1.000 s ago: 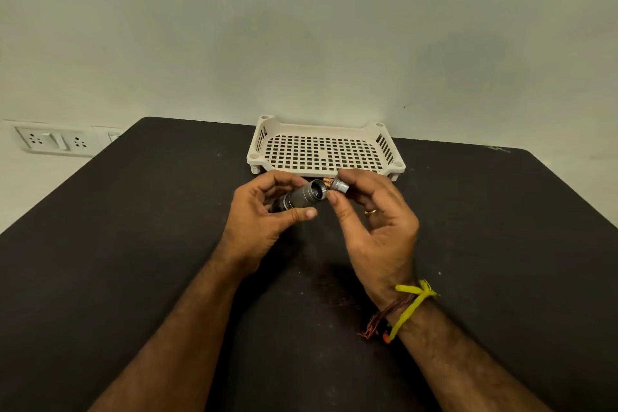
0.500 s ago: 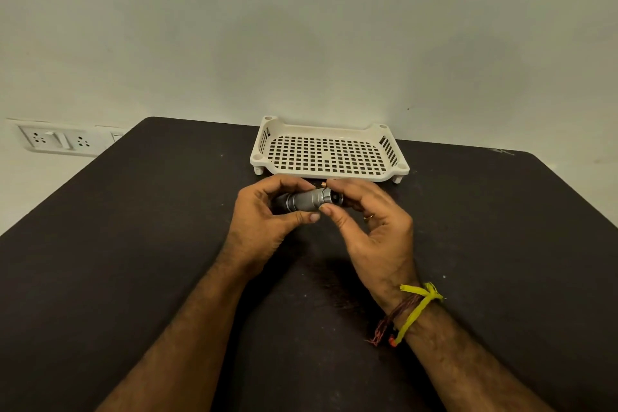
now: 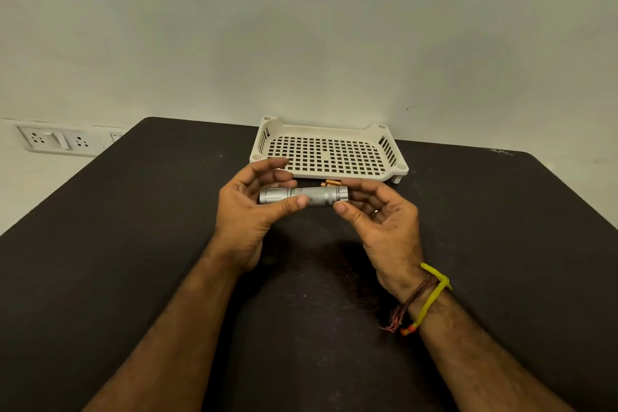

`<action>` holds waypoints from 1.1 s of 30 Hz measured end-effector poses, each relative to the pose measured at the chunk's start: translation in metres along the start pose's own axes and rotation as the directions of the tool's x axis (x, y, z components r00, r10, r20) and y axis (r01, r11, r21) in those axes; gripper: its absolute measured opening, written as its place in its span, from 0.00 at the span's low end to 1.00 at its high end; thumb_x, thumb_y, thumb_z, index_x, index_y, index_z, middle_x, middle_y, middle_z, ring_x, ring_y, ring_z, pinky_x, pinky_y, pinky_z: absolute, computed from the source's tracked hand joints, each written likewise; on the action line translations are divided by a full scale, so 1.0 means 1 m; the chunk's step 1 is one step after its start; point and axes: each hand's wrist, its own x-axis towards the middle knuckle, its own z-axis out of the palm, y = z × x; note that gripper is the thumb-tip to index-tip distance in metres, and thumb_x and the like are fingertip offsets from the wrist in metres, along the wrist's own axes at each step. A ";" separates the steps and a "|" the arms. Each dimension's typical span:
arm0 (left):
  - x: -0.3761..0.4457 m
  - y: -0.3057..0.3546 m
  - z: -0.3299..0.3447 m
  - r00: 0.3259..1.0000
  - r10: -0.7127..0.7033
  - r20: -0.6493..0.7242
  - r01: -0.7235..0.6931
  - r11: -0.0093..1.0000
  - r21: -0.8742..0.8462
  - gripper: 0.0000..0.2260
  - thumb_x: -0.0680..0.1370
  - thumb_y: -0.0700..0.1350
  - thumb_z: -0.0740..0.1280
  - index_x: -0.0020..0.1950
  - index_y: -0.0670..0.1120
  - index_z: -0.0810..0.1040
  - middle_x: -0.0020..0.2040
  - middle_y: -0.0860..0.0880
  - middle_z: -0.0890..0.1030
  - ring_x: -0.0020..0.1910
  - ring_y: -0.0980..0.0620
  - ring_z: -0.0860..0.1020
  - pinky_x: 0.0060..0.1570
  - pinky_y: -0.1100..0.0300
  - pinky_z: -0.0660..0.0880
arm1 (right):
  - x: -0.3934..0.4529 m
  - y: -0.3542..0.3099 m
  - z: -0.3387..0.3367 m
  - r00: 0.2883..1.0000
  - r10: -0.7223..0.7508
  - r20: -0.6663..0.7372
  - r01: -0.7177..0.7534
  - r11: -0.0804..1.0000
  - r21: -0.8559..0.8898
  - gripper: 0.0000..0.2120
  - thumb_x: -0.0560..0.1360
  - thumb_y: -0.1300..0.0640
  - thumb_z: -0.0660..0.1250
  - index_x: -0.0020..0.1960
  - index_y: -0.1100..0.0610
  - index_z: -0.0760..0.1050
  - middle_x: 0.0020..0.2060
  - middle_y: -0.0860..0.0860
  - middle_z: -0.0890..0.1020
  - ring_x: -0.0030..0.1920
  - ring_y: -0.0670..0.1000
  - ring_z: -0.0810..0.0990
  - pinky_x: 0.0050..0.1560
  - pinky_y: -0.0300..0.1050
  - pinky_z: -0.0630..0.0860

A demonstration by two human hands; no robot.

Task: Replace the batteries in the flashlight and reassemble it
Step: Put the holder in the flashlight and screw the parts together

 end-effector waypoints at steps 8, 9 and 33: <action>0.000 0.003 0.012 0.976 -0.184 -0.116 0.112 0.884 -0.455 0.24 0.66 0.35 0.74 0.62 0.39 0.76 0.58 0.38 0.83 0.57 0.43 0.83 0.55 0.54 0.81 | -0.010 -0.001 0.013 0.998 -0.039 0.048 0.042 0.996 -0.075 0.16 0.72 0.67 0.75 0.56 0.54 0.79 0.50 0.54 0.87 0.52 0.52 0.86 0.56 0.52 0.83; -0.001 0.003 0.013 0.974 -0.198 -0.114 0.121 0.869 -0.479 0.22 0.66 0.35 0.74 0.59 0.39 0.77 0.56 0.38 0.83 0.57 0.43 0.83 0.55 0.54 0.81 | -0.013 -0.001 0.015 0.998 -0.050 0.034 0.053 0.994 -0.096 0.15 0.72 0.66 0.75 0.56 0.54 0.79 0.49 0.53 0.87 0.50 0.52 0.87 0.54 0.52 0.84; -0.005 0.007 0.021 0.961 -0.277 -0.011 0.252 0.888 -0.386 0.18 0.68 0.39 0.73 0.57 0.42 0.78 0.50 0.45 0.87 0.50 0.50 0.85 0.43 0.59 0.82 | -0.012 -0.007 0.013 0.975 -0.205 -0.089 0.150 0.897 -0.415 0.14 0.80 0.55 0.67 0.38 0.60 0.82 0.35 0.49 0.84 0.39 0.50 0.84 0.44 0.54 0.81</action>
